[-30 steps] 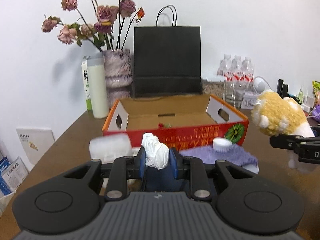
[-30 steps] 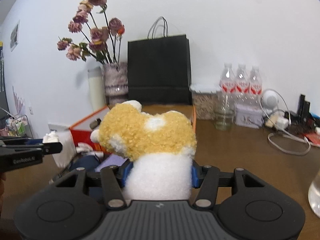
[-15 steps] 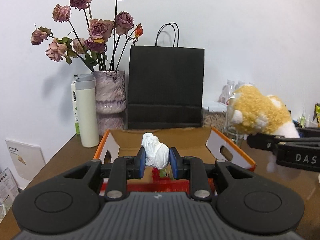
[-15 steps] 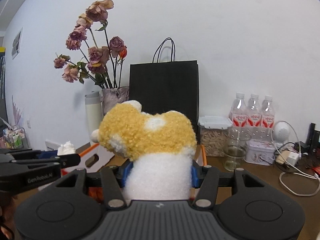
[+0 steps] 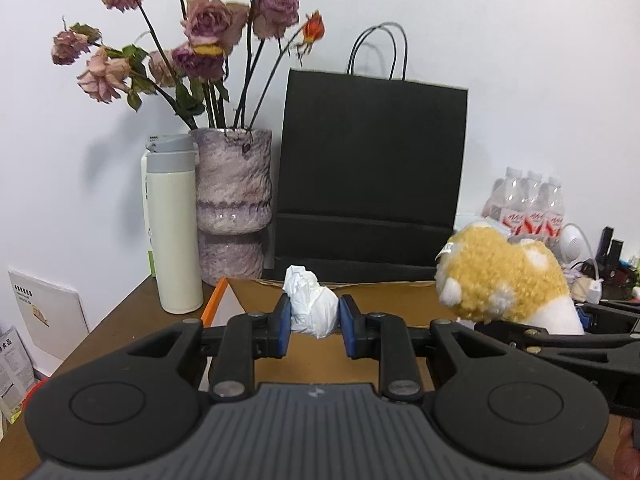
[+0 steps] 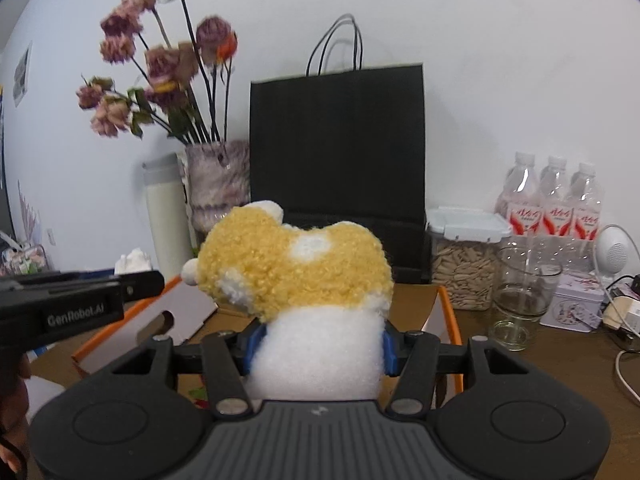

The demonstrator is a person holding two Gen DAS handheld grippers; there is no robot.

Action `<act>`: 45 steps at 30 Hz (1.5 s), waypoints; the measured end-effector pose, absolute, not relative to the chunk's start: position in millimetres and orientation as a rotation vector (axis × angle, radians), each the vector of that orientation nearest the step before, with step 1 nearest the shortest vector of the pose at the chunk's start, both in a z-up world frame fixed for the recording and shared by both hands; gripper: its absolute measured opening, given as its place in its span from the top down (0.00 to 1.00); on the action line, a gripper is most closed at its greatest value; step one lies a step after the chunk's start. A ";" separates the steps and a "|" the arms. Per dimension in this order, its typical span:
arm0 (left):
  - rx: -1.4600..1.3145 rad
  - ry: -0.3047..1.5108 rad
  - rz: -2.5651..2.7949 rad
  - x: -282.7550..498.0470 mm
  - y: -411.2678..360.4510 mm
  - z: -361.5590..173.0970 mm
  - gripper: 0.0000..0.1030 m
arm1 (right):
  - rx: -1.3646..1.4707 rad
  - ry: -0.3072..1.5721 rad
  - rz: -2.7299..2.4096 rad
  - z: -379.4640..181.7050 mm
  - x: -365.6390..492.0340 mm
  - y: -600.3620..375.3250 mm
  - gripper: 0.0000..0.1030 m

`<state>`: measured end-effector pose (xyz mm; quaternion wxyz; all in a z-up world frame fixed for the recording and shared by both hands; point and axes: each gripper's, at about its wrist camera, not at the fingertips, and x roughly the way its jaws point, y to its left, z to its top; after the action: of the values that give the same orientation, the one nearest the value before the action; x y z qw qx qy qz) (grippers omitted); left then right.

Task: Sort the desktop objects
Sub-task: 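Carry the tissue and plush toy over the box and open both tools, then withdraw both tools from the box back toward the table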

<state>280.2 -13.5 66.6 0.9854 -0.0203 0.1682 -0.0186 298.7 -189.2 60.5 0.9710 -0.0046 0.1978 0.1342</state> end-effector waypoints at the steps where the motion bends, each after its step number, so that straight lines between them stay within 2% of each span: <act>1: -0.038 0.345 -0.036 284.9 -13.5 64.6 0.76 | -0.015 0.408 0.270 57.4 303.3 -188.0 0.49; 11: -0.026 0.475 -0.021 320.1 -13.9 40.4 0.76 | -0.019 0.532 0.252 26.2 338.0 -185.8 0.49; 22: 0.008 0.477 -0.029 318.2 -21.3 38.6 0.75 | -0.042 0.551 0.252 19.1 335.7 -181.4 0.48; 26: 0.014 0.478 -0.027 318.1 -22.1 38.8 0.74 | -0.042 0.555 0.258 18.8 333.6 -180.6 0.45; 29: 0.012 0.477 -0.028 317.9 -21.9 38.8 0.65 | -0.046 0.551 0.256 19.7 331.6 -179.6 0.33; 30: 0.012 0.474 -0.026 317.5 -21.7 38.9 0.57 | -0.045 0.546 0.257 20.4 330.7 -179.6 0.28; 31: 0.011 0.471 -0.022 317.1 -21.6 39.3 0.48 | -0.046 0.539 0.257 21.5 329.7 -179.7 0.19; 32: 0.012 0.469 -0.016 316.6 -21.5 39.9 0.42 | -0.049 0.532 0.257 23.1 328.2 -179.5 0.14; 34: 0.008 0.460 -0.003 314.9 -20.6 41.6 0.14 | -0.054 0.519 0.256 26.6 325.6 -179.1 0.10; 36: 0.005 0.438 0.009 311.7 -20.7 44.0 0.00 | -0.053 0.509 0.258 29.1 323.4 -179.2 0.03; 45: 0.017 0.420 0.014 308.3 -24.2 46.4 0.00 | -0.060 0.505 0.260 31.5 320.0 -177.7 0.01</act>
<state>308.3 -24.2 46.4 0.9780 0.0083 0.2084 0.0069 320.0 -177.7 31.5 0.9594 -0.0298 0.2493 0.1285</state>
